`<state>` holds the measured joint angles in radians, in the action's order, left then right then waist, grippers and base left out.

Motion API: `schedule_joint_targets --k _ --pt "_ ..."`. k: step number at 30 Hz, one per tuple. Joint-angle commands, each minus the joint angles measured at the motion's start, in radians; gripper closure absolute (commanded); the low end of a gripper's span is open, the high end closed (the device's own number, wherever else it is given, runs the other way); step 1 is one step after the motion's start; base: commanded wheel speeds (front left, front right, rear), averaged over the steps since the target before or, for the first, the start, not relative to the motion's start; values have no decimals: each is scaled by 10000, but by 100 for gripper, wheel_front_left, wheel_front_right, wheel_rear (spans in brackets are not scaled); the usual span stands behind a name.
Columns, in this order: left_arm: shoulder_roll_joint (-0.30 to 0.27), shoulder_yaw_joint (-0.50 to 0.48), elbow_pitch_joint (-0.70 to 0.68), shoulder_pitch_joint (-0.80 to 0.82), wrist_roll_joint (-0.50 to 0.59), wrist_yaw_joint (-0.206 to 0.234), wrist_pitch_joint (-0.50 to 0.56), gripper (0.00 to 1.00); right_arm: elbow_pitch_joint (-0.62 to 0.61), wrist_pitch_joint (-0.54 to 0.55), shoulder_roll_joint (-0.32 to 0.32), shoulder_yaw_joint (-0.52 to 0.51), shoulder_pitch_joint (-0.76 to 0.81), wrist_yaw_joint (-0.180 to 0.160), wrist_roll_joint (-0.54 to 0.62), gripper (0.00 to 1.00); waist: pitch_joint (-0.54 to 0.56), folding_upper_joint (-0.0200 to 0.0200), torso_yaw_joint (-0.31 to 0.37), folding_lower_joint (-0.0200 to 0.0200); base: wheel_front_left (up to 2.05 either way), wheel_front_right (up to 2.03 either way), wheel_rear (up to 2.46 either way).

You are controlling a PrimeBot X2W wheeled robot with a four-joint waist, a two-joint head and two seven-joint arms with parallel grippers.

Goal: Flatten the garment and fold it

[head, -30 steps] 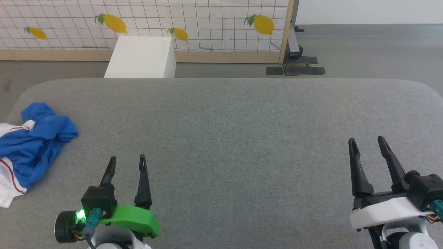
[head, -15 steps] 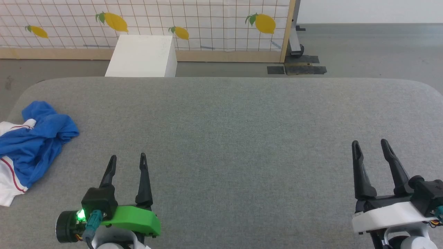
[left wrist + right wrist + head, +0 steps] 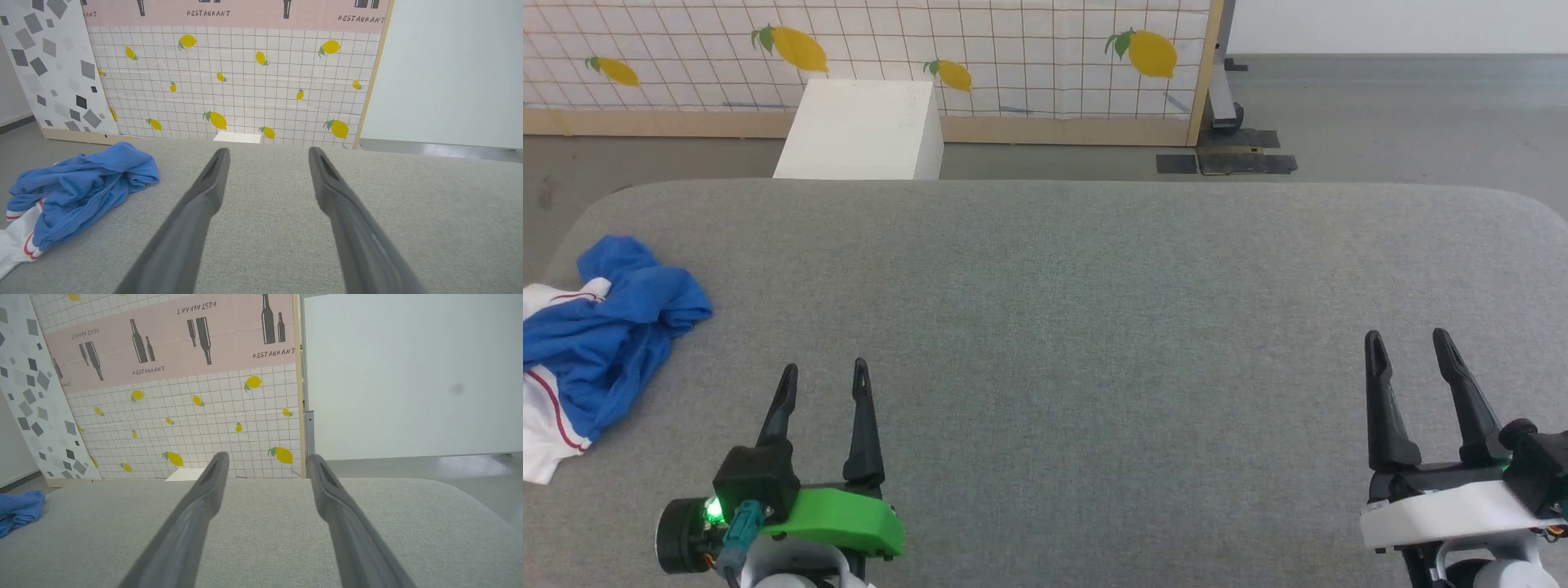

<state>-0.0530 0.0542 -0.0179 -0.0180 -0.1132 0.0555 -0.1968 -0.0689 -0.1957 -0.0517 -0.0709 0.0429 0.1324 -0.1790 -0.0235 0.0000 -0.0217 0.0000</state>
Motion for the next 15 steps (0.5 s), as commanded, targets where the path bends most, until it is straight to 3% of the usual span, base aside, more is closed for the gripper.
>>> schedule_joint_targets --k 1,15 --pt "22 46 -17 168 -88 98 -104 0 40 -112 11 -18 132 -13 -116 0 -2 0 -5 0 0 0 0" --pt "25 116 75 207 -216 119 -391 0 108 -401 13 32 203 -15 -226 0 -56 0 -65 0 0 0 0"
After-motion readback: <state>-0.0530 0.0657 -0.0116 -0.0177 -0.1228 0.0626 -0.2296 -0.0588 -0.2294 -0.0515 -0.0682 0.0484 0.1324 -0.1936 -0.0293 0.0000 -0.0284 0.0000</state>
